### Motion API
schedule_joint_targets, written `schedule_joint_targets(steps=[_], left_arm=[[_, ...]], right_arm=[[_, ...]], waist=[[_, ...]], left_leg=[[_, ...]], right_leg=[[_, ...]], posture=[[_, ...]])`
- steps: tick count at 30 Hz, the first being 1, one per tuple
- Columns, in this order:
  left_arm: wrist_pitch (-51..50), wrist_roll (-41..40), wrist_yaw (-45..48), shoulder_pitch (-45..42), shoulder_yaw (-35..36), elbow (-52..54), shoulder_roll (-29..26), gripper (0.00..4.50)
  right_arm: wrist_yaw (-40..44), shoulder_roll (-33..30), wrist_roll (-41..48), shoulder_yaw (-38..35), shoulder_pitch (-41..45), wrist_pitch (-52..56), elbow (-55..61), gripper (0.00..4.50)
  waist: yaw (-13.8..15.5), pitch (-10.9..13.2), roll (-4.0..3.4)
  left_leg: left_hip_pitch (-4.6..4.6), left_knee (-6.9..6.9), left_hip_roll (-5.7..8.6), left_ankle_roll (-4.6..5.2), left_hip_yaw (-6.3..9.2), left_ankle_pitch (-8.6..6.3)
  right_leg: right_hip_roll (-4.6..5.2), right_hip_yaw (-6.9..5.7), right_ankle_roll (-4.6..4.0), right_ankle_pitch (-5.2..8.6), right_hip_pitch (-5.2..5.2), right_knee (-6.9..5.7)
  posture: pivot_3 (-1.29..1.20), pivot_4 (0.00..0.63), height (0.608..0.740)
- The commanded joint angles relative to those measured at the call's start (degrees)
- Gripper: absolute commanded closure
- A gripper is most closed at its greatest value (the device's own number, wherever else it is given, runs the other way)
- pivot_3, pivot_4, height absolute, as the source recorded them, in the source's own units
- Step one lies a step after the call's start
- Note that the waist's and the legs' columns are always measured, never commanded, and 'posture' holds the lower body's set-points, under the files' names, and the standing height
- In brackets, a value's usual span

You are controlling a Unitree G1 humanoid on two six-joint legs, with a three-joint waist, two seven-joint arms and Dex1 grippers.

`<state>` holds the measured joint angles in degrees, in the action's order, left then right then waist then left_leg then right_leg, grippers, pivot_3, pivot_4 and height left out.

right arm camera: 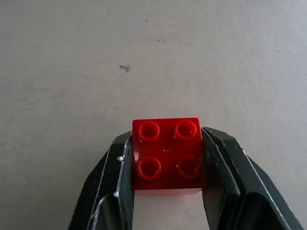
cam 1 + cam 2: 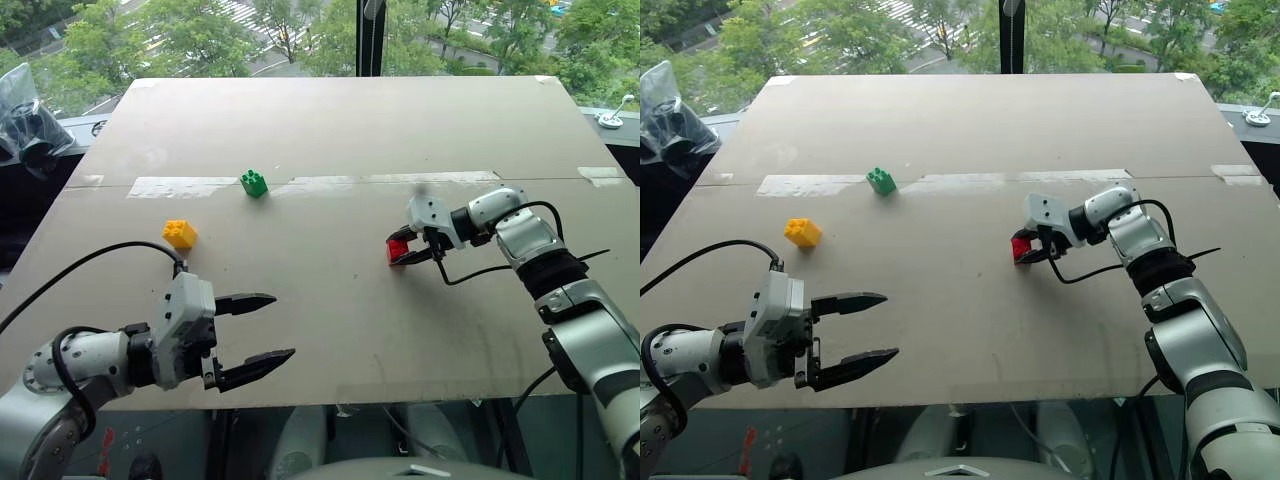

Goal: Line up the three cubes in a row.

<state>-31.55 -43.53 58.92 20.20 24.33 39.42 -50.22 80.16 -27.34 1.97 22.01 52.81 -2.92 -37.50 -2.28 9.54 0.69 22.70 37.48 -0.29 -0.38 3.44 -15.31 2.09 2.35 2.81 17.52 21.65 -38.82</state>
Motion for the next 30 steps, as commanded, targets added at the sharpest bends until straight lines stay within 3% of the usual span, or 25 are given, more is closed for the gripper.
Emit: schedule_joint_targets(steps=[1, 5, 7, 9, 10, 11, 12, 16, 19, 24, 30], left_arm=[[1.3, -0.8, -0.5, 0.0, 1.8, 2.2, 0.6, 0.0], [1.1, -1.4, -1.2, -0.7, 2.1, 2.4, 0.8, 0.0], [0.7, -1.8, -1.9, -1.5, 1.7, 2.6, 0.6, 0.0], [0.3, -2.1, -2.5, -2.3, 1.2, 2.7, 0.4, 0.0], [0.1, -2.1, -2.9, -2.7, 0.9, 2.7, 0.3, 0.0], [-0.1, -2.2, -3.1, -3.1, 0.6, 2.5, 0.3, 0.0], [-0.4, -2.2, -3.3, -3.6, 0.3, 2.2, 0.2, 0.0], [-1.9, -3.0, -5.6, -5.9, -0.2, 0.0, 0.9, 0.0], [-4.0, -2.6, -10.2, -9.5, -0.5, -3.6, 2.3, 0.0], [-8.5, 3.4, -23.4, -23.6, -3.5, -17.0, 4.7, 0.0], [-9.6, 13.3, -26.6, -43.3, -12.7, -38.8, 5.1, 0.0]], right_arm=[[1.0, 0.5, -0.9, -0.7, 1.6, -2.3, -1.9, 3.19], [2.0, 0.8, -1.3, -0.8, 1.6, -2.3, -2.7, 3.19], [2.1, 1.0, -1.0, -1.2, 1.5, -2.0, -2.8, 2.17], [1.6, 1.0, -0.8, -1.9, 1.2, -2.8, -2.4, 1.5], [1.3, 0.8, -0.5, -2.4, 0.9, -2.9, -1.9, 0.86], [1.4, 0.5, -0.2, -2.9, 0.6, -3.1, -1.1, 0.78], [1.7, 0.0, 0.6, -3.5, 0.3, -2.7, 0.1, 0.42], [2.6, -2.4, 5.2, -7.3, -2.6, 2.8, 8.8, 0.42], [-0.3, -5.8, 10.8, -12.4, -8.0, 12.7, 22.5, 0.42], [-14.9, -10.3, 18.1, -26.5, -27.7, 28.1, 52.8, 0.42], [-32.8, -8.5, 23.2, -38.1, -45.7, 43.4, 79.4, 0.42]], waist=[[-0.1, 0.0, 0.0], [-0.1, 0.0, 0.0], [-0.1, 0.0, 0.0], [0.0, 0.0, -0.01], [-0.1, 0.0, -0.01], [-0.1, 0.0, -0.01], [-0.1, 0.0, -0.01], [0.1, 0.0, -0.02], [0.3, 0.0, -0.01], [1.8, 0.0, 0.02], [1.8, -0.1, 0.08]], left_leg=[[0.0, 0.0, 0.0, 0.0, -0.01, 0.0], [-0.01, 0.0, 0.0, 0.0, -0.01, 0.0], [-0.01, 0.0, 0.0, 0.01, 0.0, -0.01], [-0.01, 0.0, 0.0, 0.04, 0.01, -0.02], [-0.01, 0.0, 0.01, 0.03, 0.0, -0.02], [-0.01, 0.0, 0.01, 0.03, 0.0, -0.02], [-0.01, 0.0, 0.01, 0.03, 0.0, -0.01], [0.01, -0.01, 0.0, 0.0, 0.01, 0.0], [0.04, 0.0, 0.01, 0.11, 0.06, -0.06], [0.06, 0.0, 0.01, 0.21, 0.16, -0.12], [0.1, 0.08, 0.15, 0.22, 0.16, -0.12]], right_leg=[[0.02, 0.01, 0.0, 0.0, 0.0, -0.01], [0.04, 0.02, 0.0, 0.0, 0.0, -0.01], [0.04, 0.02, 0.0, 0.0, 0.0, -0.02], [0.04, 0.0, 0.0, 0.0, 0.0, -0.01], [0.04, 0.01, 0.0, 0.0, 0.0, -0.02], [0.04, 0.01, 0.0, 0.0, 0.0, -0.01], [0.04, 0.01, 0.0, 0.0, 0.0, -0.02], [0.06, 0.01, 0.0, 0.0, 0.0, -0.01], [0.15, -0.03, 0.0, 0.0, 0.0, -0.01], [0.18, -0.09, 0.0, 0.0, -0.01, -0.04], [-0.01, -0.14, 0.03, -0.01, -0.02, -0.11]], posture=[[0.0, 0.15, 0.74], [0.0, 0.15, 0.74], [0.0, 0.15, 0.74], [0.0, 0.15, 0.74], [0.0, 0.15, 0.74], [0.0, 0.15, 0.74], [0.0, 0.15, 0.74], [0.0, 0.15, 0.74], [0.0, 0.15, 0.74], [0.0, 0.15, 0.74], [0.0, 0.15, 0.74]])
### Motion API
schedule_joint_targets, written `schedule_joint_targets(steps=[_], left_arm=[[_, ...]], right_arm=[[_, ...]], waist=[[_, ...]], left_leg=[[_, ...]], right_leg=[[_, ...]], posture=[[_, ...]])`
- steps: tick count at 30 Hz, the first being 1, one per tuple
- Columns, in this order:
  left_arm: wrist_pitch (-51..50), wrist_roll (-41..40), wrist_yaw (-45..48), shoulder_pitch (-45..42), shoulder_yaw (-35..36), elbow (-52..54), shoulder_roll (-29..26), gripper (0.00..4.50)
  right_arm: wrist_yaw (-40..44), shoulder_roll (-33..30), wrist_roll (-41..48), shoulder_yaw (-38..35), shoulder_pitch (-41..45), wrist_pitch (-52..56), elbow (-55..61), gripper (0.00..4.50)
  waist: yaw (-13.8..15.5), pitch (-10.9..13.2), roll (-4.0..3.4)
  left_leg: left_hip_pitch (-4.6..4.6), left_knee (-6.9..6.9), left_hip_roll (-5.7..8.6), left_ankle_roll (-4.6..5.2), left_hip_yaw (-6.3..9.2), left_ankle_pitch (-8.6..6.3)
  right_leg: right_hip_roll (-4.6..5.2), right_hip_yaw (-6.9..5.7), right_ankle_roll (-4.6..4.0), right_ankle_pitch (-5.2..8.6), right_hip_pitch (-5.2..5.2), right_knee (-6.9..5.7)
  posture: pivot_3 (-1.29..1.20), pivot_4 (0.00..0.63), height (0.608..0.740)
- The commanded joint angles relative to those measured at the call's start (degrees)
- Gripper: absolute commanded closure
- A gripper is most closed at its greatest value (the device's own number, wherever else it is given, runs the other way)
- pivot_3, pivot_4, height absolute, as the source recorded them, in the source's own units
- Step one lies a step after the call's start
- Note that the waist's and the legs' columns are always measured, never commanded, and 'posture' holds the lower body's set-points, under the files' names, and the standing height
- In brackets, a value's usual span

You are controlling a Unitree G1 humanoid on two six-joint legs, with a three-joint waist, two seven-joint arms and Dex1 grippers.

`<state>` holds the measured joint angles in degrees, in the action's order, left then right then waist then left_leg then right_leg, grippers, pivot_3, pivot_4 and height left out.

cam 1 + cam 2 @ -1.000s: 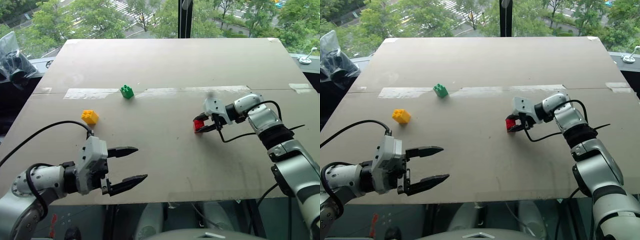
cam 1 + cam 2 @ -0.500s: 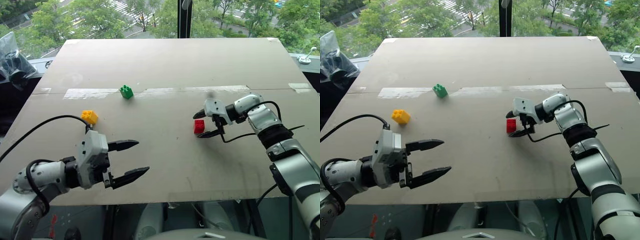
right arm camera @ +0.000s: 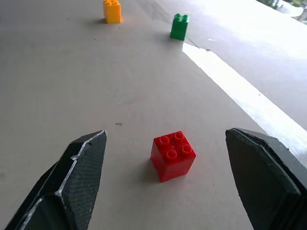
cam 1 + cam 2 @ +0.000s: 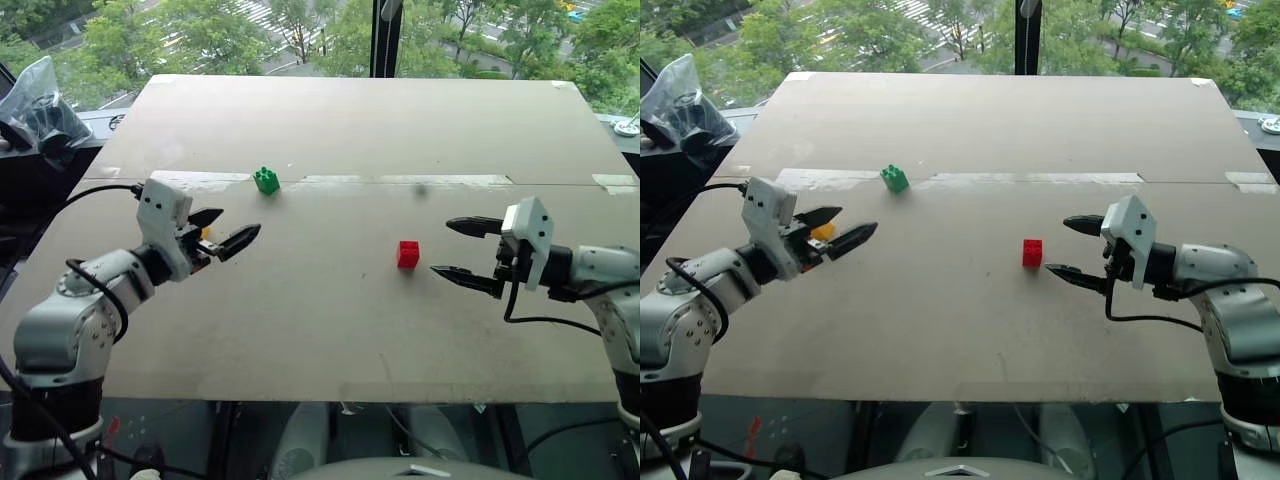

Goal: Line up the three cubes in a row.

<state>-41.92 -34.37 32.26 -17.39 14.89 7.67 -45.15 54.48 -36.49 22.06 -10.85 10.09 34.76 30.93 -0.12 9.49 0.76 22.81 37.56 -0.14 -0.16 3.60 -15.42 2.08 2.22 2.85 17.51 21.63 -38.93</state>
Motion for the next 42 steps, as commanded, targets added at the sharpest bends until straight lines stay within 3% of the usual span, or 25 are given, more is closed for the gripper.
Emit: schedule_joint_targets(steps=[1, 9, 16, 31, 32, 35, 36, 37, 38, 40, 42], left_arm=[[1.8, 5.6, 1.5, -8.7, -5.1, -10.6, 0.2, 0.0], [16.0, 20.7, 7.0, -35.2, -16.0, -48.3, 5.4, 0.0], [27.9, 28.4, 8.5, -46.1, -17.6, -69.7, 7.9, 0.0], [37.1, 34.7, 4.4, -50.9, -15.5, -82.8, 12.5, 0.0], [37.3, 34.6, 4.0, -50.9, -15.0, -83.1, 12.8, 0.4], [38.5, 34.6, 3.3, -50.9, -13.6, -83.6, 13.6, 1.15], [38.7, 34.9, 3.2, -50.9, -13.5, -83.7, 13.7, 1.77], [39.1, 35.2, 3.0, -50.8, -13.4, -83.7, 13.8, 1.99], [39.3, 35.4, 3.0, -50.7, -13.4, -83.8, 13.8, 2.56], [40.2, 35.7, 3.8, -50.4, -13.2, -83.6, 13.6, 3.26], [41.1, 35.8, 5.3, -50.1, -13.0, -83.3, 13.4, 3.26]], right_arm=[[-8.8, 0.7, 3.7, -6.0, -4.8, 7.1, 13.9, 0.42], [-17.0, 1.8, 8.3, -10.1, -11.1, 8.4, 25.4, 0.42], [-19.4, -0.6, 12.1, -10.5, -11.3, 8.5, 26.9, 0.42], [-26.3, -4.5, 17.2, -9.6, -9.2, 8.9, 29.1, 0.42], [-26.8, -4.7, 17.4, -9.5, -9.1, 8.8, 29.1, 0.1], [-28.1, -5.1, 17.9, -9.1, -8.9, 8.6, 29.1, 0.1], [-28.4, -5.3, 18.0, -9.1, -9.0, 8.5, 29.1, 0.1], [-28.6, -5.6, 18.1, -9.1, -9.0, 8.3, 29.1, 0.1], [-28.9, -5.9, 18.3, -9.1, -9.0, 8.2, 29.1, 0.1], [-29.4, -6.3, 18.6, -9.3, -8.9, 8.3, 29.1, 0.1], [-29.8, -6.7, 19.0, -9.5, -8.8, 8.3, 29.1, 0.1]], waist=[[-0.4, 0.0, 0.04], [-1.0, -0.1, 0.15], [-1.2, 0.0, 0.19], [-0.8, 0.0, 0.29], [-0.8, 0.0, 0.29], [-0.8, 0.0, 0.3], [-0.8, 0.0, 0.3], [-0.8, -0.1, 0.31], [-0.8, -0.1, 0.31], [-0.8, -0.1, 0.32], [-0.8, -0.1, 0.32]], left_leg=[[-0.02, 0.01, 0.0, -0.01, -0.03, 0.01], [0.0, 0.14, 0.16, -0.14, -0.06, 0.09], [0.06, 0.15, 0.18, -0.11, -0.05, 0.07], [0.17, 0.36, 0.19, -0.08, 0.04, 0.06], [0.17, 0.4, 0.19, -0.09, 0.05, 0.06], [0.19, 0.43, 0.18, -0.09, 0.07, 0.05], [0.19, 0.44, 0.18, -0.09, 0.07, 0.06], [0.19, 0.44, 0.18, -0.09, 0.07, 0.06], [0.19, 0.44, 0.18, -0.09, 0.07, 0.06], [0.2, 0.45, 0.19, -0.09, 0.06, 0.06], [0.2, 0.45, 0.19, -0.09, 0.07, 0.06]], right_leg=[[-0.02, 0.04, 0.0, 0.0, 0.0, -0.01], [-0.15, 0.05, 0.01, 0.0, -0.01, -0.01], [-0.14, 0.04, 0.02, 0.01, 0.02, 0.03], [-0.12, -0.06, 0.02, 0.01, 0.01, -0.04], [-0.12, -0.07, 0.02, 0.01, 0.01, -0.07], [-0.12, -0.09, 0.02, 0.01, 0.01, -0.09], [-0.12, -0.09, 0.02, 0.01, 0.01, -0.09], [-0.12, -0.09, 0.02, 0.01, 0.0, -0.1], [-0.12, -0.09, 0.02, 0.01, 0.01, -0.1], [-0.12, -0.09, 0.02, 0.01, 0.0, -0.1], [-0.13, -0.09, 0.02, 0.01, 0.01, -0.11]], posture=[[0.0, 0.15, 0.74], [0.0, 0.15, 0.74], [0.0, 0.15, 0.74], [0.0, 0.15, 0.74], [0.0, 0.15, 0.74], [0.0, 0.15, 0.74], [0.0, 0.15, 0.74], [0.0, 0.15, 0.74], [0.0, 0.15, 0.74], [0.0, 0.15, 0.74], [0.0, 0.15, 0.74]])
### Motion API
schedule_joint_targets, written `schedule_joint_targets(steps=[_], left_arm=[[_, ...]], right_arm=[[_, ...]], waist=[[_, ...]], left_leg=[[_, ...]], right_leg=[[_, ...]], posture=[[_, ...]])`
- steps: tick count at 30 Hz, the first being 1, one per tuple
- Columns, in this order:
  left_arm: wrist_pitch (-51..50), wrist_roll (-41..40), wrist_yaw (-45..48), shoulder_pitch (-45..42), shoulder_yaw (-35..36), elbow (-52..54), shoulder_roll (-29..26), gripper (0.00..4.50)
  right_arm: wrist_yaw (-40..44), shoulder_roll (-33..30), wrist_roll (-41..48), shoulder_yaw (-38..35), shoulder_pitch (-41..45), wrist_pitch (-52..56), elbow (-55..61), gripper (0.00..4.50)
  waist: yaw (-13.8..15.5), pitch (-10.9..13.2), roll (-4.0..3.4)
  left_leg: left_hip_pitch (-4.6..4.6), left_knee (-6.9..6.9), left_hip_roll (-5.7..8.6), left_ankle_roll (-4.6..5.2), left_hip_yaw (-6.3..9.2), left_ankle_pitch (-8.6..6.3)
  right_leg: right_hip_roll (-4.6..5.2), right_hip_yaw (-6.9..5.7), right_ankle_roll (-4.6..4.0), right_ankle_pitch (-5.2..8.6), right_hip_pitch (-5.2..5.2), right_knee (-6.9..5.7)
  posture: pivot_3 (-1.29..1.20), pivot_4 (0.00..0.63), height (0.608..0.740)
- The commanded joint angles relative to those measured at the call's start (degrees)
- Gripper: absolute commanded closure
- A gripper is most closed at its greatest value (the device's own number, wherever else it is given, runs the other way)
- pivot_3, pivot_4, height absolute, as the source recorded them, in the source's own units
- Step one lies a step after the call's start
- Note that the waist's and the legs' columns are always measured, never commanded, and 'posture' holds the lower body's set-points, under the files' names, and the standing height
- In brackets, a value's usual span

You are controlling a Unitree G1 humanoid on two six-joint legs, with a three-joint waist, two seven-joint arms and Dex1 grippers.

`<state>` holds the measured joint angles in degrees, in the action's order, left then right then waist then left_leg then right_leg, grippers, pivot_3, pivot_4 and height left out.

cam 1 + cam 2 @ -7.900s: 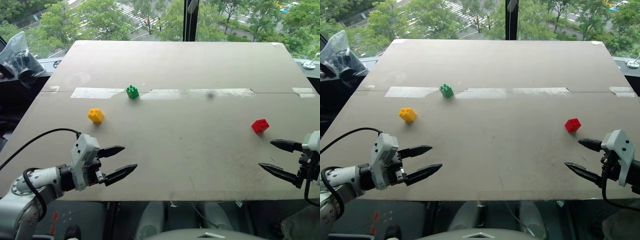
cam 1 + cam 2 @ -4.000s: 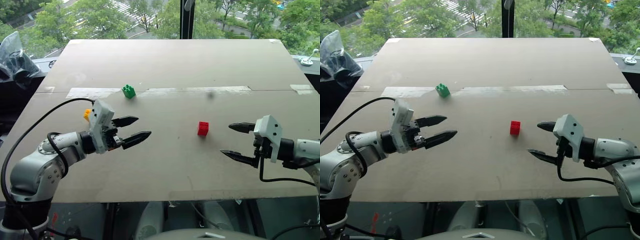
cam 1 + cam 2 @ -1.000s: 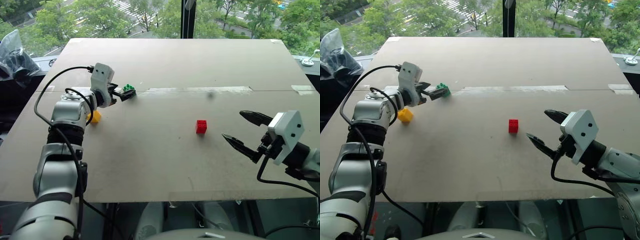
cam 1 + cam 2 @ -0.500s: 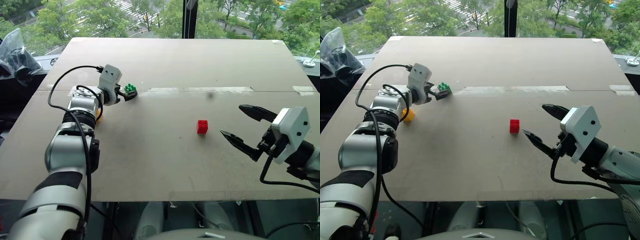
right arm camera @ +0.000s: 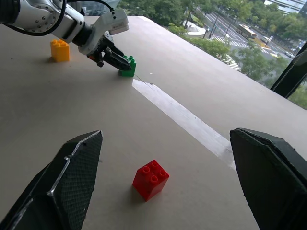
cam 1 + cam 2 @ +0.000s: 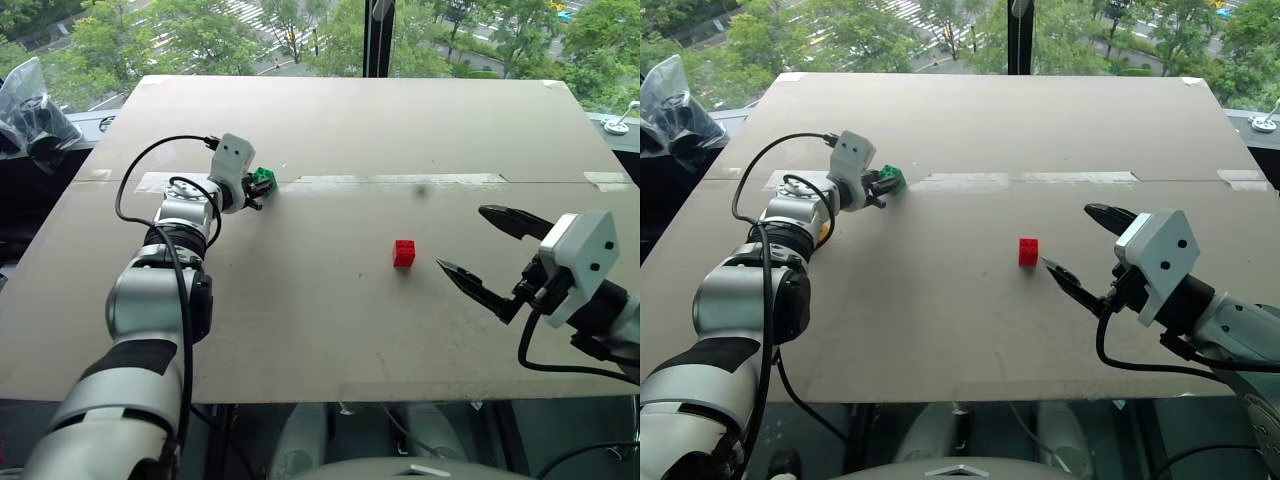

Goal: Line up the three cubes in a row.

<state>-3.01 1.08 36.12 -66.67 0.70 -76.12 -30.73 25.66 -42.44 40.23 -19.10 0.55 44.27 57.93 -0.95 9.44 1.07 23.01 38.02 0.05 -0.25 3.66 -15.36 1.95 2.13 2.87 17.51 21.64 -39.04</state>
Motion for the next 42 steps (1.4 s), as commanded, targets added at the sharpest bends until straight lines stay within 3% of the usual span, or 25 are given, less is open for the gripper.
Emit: schedule_joint_targets(steps=[1, 5, 9, 15, 21, 28, 42], left_arm=[[2.7, 0.2, 2.7, -0.6, 1.3, 0.7, -1.3, 3.26], [2.3, -4.5, 16.8, -0.4, 4.9, 2.6, -1.8, 3.26], [-1.3, -6.3, 37.3, 0.9, 3.3, 8.3, -2.9, 3.26], [1.2, -4.2, 49.6, 8.3, -3.6, 23.9, -3.6, 3.26], [-0.2, -4.6, 51.4, 16.3, -8.4, 41.8, -3.2, 3.26], [-4.4, -2.5, 45.0, 19.1, -11.4, 50.9, -3.0, 3.26], [-4.6, -4.4, 45.4, 21.4, -12.8, 49.7, -1.6, 3.26]], right_arm=[[-1.0, -0.9, 0.9, -1.3, 0.7, -1.1, 2.0, 0.1], [-1.0, -1.3, 1.3, -1.3, 0.4, -1.3, 1.7, 0.1], [1.3, -1.7, 3.7, -1.7, -0.3, -2.1, 0.6, 0.1], [7.3, -3.8, 5.8, -3.5, -3.1, -4.2, -1.7, 0.1], [16.4, -7.9, 3.4, -4.5, -7.8, -8.0, -5.7, 0.1], [22.2, -10.5, 1.0, -5.0, -8.7, -11.6, -10.4, 0.1], [26.7, -11.0, -1.5, -4.5, -9.2, -14.6, -13.1, 0.1]], waist=[[0.0, 0.0, 0.0], [0.0, 0.0, 0.0], [-0.1, 0.0, 0.0], [-0.2, 0.0, 0.0], [0.0, 0.0, 0.0], [0.1, 0.0, 0.0], [0.2, 0.0, 0.0]], left_leg=[[0.0, 0.0, 0.0, 0.0, 0.0, 0.0], [0.01, 0.01, 0.0, -0.01, -0.02, 0.0], [0.03, 0.02, 0.01, -0.05, -0.14, 0.03], [0.03, 0.07, -0.08, -0.02, 0.01, 0.01], [0.04, 0.11, -0.2, 0.1, 0.04, -0.06], [-0.04, 0.27, -0.2, 0.14, 0.04, -0.08], [-0.07, 0.3, -0.2, 0.14, 0.01, -0.08]], right_leg=[[0.0, 0.0, 0.0, 0.0, 0.0, 0.0], [-0.01, 0.0, 0.0, 0.0, 0.0, 0.0], [-0.02, -0.08, 0.0, 0.0, 0.0, 0.01], [-0.02, -0.05, 0.0, 0.0, -0.03, 0.0], [-0.02, -0.04, 0.0, 0.0, -0.06, 0.0], [-0.04, -0.02, 0.0, 0.0, -0.14, -0.15], [-0.04, 0.02, 0.0, 0.0, -0.15, -0.2]], posture=[[0.0, 0.15, 0.74], [0.0, 0.15, 0.74], [0.0, 0.15, 0.74], [0.0, 0.15, 0.74], [0.0, 0.15, 0.74], [0.0, 0.15, 0.74], [0.0, 0.15, 0.74]])
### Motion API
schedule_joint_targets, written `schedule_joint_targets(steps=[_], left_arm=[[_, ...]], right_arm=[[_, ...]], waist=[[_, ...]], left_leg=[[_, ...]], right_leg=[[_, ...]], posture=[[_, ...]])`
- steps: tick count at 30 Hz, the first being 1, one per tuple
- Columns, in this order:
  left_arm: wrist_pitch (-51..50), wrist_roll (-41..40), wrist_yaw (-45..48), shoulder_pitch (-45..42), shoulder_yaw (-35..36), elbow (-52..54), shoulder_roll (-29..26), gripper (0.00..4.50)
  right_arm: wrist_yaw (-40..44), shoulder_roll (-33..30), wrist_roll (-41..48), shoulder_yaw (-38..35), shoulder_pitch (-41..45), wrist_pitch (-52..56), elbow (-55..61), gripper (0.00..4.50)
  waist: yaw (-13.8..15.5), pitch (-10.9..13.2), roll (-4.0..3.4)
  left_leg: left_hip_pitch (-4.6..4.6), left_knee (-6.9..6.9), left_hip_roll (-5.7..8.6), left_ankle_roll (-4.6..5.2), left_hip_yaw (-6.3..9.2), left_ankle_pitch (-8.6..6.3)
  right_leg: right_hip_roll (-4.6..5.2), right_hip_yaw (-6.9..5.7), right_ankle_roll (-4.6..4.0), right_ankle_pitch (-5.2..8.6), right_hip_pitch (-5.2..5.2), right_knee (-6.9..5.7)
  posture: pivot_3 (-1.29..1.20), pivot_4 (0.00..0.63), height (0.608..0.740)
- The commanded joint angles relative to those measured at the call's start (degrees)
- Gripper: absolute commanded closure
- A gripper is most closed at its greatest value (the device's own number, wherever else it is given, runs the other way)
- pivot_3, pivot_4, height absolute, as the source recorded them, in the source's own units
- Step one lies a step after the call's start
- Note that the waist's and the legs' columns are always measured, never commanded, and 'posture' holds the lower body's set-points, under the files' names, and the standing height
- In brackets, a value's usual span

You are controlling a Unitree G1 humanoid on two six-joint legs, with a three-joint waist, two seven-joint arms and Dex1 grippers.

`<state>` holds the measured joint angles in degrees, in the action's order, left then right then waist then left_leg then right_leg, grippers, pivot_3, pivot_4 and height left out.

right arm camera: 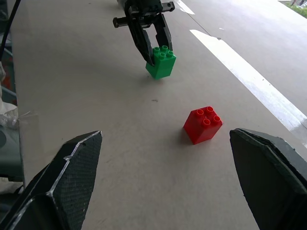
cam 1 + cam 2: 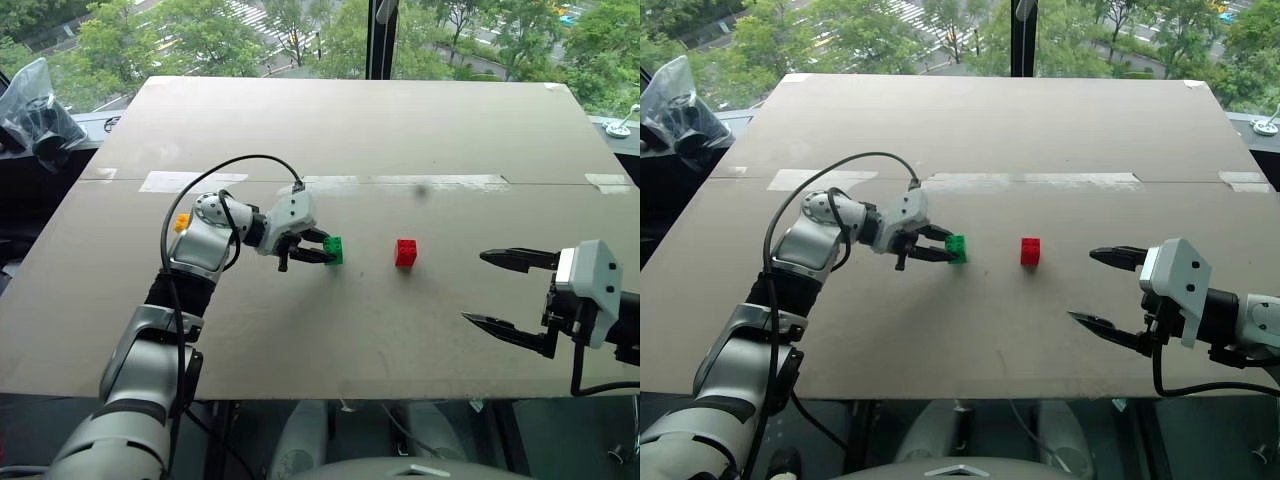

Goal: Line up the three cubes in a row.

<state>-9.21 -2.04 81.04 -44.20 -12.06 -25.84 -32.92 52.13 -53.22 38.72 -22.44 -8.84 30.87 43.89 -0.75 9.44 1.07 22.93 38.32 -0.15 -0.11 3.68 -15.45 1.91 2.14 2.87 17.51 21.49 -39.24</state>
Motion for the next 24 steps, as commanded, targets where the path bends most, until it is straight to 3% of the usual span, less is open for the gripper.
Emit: schedule_joint_targets(steps=[1, 19, 24], left_arm=[[2.5, -1.0, 0.2, -1.2, -0.1, -1.5, 0.9, 3.26], [10.4, 0.0, 1.6, -5.7, -2.4, -10.7, 5.3, 3.26], [10.8, 0.3, 1.7, -5.6, -2.3, -11.0, 5.0, 0.95]], right_arm=[[0.2, -0.1, 0.0, -1.2, 0.1, -1.2, 1.0, 0.1], [-2.5, 0.5, 1.6, -2.3, -0.7, 0.4, 3.2, 0.1], [-3.3, 0.5, 2.1, -2.8, -1.7, 0.7, 4.2, 0.1]], waist=[[0.0, 0.0, 0.0], [0.0, 0.0, 0.0], [0.0, 0.0, 0.0]], left_leg=[[0.0, 0.0, 0.0, 0.0, 0.0, 0.0], [0.0, 0.0, 0.04, 0.0, -0.01, 0.0], [0.0, 0.0, 0.03, 0.0, -0.01, 0.0]], right_leg=[[0.0, 0.0, 0.0, 0.0, 0.0, 0.0], [-0.01, 0.0, 0.0, 0.0, 0.0, 0.0], [-0.01, 0.01, 0.0, 0.0, 0.0, -0.01]], posture=[[0.0, 0.15, 0.74], [0.0, 0.15, 0.74], [0.0, 0.15, 0.74]])
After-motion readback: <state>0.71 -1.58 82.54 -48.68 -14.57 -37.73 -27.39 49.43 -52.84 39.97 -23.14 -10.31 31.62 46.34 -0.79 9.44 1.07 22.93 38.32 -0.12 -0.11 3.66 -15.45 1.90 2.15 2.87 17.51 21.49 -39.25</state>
